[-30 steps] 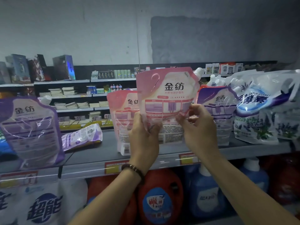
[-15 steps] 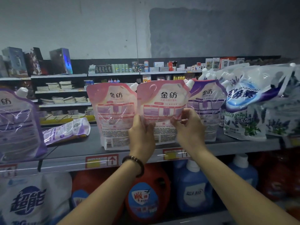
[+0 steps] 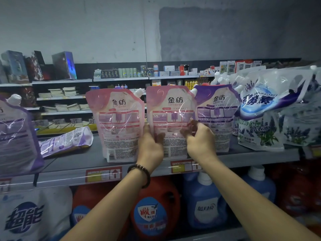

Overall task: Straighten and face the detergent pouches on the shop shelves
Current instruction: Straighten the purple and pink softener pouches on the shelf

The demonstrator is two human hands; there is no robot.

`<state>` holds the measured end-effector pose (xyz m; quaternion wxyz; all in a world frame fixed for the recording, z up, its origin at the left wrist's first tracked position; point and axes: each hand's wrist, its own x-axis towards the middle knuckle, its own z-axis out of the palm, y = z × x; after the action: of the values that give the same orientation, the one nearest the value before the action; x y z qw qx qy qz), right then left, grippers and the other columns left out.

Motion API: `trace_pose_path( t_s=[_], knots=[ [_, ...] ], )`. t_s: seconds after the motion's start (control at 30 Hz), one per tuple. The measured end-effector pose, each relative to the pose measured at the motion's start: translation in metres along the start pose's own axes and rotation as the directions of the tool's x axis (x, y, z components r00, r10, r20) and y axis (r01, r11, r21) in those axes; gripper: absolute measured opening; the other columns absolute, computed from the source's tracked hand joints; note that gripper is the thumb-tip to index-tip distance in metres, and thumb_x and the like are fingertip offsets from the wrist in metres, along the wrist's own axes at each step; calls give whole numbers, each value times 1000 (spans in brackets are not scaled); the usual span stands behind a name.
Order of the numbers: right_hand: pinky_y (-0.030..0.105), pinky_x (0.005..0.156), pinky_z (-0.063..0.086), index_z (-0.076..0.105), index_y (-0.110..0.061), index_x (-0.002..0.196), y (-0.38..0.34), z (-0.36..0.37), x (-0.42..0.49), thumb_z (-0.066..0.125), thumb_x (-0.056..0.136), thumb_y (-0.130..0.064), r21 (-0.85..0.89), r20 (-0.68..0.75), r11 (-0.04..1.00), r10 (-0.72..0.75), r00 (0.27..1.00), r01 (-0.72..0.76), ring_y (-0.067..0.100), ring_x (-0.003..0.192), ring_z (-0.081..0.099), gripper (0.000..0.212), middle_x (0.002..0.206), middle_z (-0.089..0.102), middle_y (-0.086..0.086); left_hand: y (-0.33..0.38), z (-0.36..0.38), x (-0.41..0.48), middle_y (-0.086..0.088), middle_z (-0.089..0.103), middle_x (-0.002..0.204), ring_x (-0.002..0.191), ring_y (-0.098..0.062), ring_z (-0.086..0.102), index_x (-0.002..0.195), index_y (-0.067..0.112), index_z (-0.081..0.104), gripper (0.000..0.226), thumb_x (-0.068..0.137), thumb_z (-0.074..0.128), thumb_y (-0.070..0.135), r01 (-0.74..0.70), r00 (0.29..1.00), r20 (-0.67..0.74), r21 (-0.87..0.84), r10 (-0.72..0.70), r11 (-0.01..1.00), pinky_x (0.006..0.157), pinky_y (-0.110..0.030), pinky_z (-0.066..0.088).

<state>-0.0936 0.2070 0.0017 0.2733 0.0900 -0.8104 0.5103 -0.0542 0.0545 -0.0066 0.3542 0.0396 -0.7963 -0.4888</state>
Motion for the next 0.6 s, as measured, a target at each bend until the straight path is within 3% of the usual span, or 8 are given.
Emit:
trace_pose_path(
  t_s=[0.1, 0.23, 0.33, 0.47, 0.53, 0.6],
  knots=[
    [37, 80, 56, 70, -27, 100, 1, 1, 1, 74, 98, -35, -14, 11, 1000, -17, 1000, 17, 21, 93, 66, 9, 102, 70, 2, 1, -1, -1, -2, 68, 90, 77, -18, 68, 113, 23, 55, 15, 105, 64, 33, 37, 999, 20, -3, -37, 999, 69, -39, 59],
    [37, 82, 57, 71, -25, 104, -1, 2, 0, 72, 100, -33, -12, 27, 999, -38, 999, 38, 19, 94, 66, 10, 102, 69, -1, 2, -4, -6, -5, 68, 90, 67, -14, 63, 113, 26, 52, 12, 108, 58, 36, 31, 999, 40, 35, -32, 999, 50, -21, 46],
    [34, 82, 54, 70, -24, 107, -3, -1, -1, 71, 101, -31, -21, 40, 999, -45, 998, 46, 19, 94, 64, 10, 104, 68, 0, 2, -4, -8, -8, 68, 89, 63, -14, 62, 110, 27, 51, 10, 108, 57, 35, 27, 998, 48, 20, -28, 999, 47, -23, 49],
    [29, 81, 47, 72, -24, 110, -7, -7, 0, 70, 102, -31, -30, 88, 998, -50, 995, 53, 19, 94, 65, 11, 100, 69, -4, 4, -3, -12, -4, 70, 85, 63, -15, 68, 113, 27, 52, 10, 107, 58, 32, 9, 1000, 26, 19, -9, 1000, 59, -41, 60],
    [28, 82, 47, 72, -24, 113, -7, -9, -1, 71, 101, -30, -16, 100, 999, -50, 994, 52, 17, 95, 65, 13, 99, 68, -9, 5, -1, -15, 0, 70, 85, 62, -6, 67, 118, 24, 53, 17, 105, 62, 28, 10, 1000, 24, -14, -9, 1000, 57, -32, 58],
    [28, 83, 47, 71, -28, 111, -6, -11, -1, 72, 101, -32, -3, 107, 998, -58, 993, 59, 15, 96, 65, 11, 97, 67, -13, 5, 2, -19, 3, 71, 102, 87, -8, 73, 125, 28, 52, 32, 98, 68, 30, 7, 1000, 4, -43, -7, 999, 75, -31, 63]
  ],
)
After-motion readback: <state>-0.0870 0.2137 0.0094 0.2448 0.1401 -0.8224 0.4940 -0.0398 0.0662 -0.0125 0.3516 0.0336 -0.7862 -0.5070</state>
